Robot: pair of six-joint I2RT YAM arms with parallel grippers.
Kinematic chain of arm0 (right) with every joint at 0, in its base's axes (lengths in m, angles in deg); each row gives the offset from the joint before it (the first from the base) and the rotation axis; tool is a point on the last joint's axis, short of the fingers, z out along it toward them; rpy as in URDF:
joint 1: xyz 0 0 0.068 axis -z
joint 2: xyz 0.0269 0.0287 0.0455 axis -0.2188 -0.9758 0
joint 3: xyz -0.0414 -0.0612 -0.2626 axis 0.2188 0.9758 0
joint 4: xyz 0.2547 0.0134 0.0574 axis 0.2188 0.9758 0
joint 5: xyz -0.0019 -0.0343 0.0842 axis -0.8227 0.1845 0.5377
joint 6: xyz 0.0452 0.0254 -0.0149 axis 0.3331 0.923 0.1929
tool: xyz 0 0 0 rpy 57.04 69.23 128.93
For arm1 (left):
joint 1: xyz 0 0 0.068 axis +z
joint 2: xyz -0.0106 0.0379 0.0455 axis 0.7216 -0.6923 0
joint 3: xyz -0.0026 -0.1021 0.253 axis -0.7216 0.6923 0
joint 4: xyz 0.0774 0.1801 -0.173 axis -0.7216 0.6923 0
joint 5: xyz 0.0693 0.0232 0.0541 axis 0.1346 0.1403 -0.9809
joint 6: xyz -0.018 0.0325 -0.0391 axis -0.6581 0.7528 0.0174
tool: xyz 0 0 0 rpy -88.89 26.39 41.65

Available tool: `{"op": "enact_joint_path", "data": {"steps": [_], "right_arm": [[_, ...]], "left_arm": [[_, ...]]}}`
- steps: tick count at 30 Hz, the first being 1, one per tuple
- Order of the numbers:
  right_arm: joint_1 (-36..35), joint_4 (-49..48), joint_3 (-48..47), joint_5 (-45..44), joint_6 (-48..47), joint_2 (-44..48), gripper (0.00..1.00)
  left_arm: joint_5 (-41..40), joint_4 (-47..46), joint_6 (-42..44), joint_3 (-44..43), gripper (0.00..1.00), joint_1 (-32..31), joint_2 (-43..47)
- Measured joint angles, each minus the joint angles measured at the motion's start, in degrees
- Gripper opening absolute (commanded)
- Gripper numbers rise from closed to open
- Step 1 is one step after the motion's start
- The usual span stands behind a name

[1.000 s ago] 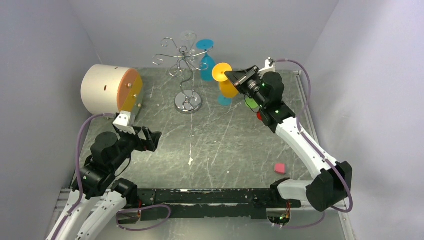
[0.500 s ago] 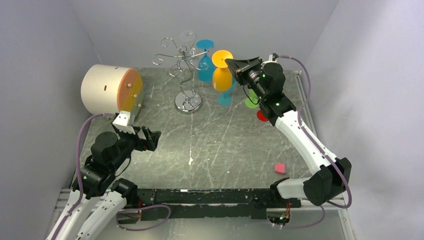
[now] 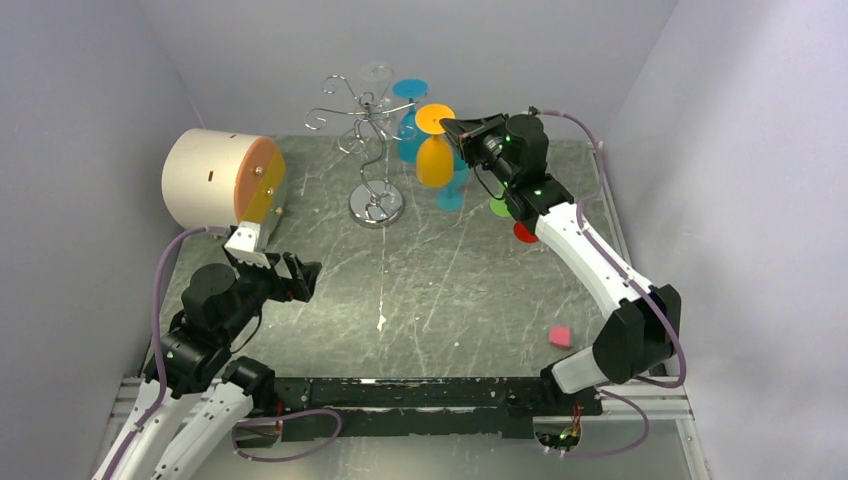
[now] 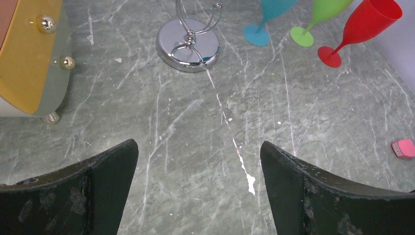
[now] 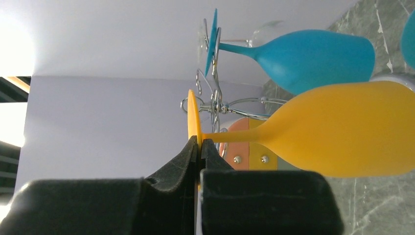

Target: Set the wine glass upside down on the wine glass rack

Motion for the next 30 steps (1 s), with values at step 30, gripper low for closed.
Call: {"op": "enact_joint_path", "data": {"steps": [30], "right_arm": [[0.0, -2.5, -4.5, 4.5, 1.9, -6.4, 0.0]], "left_arm": [[-1.0, 0.0, -0.4, 0.0, 0.99, 0.0, -0.6]]}}
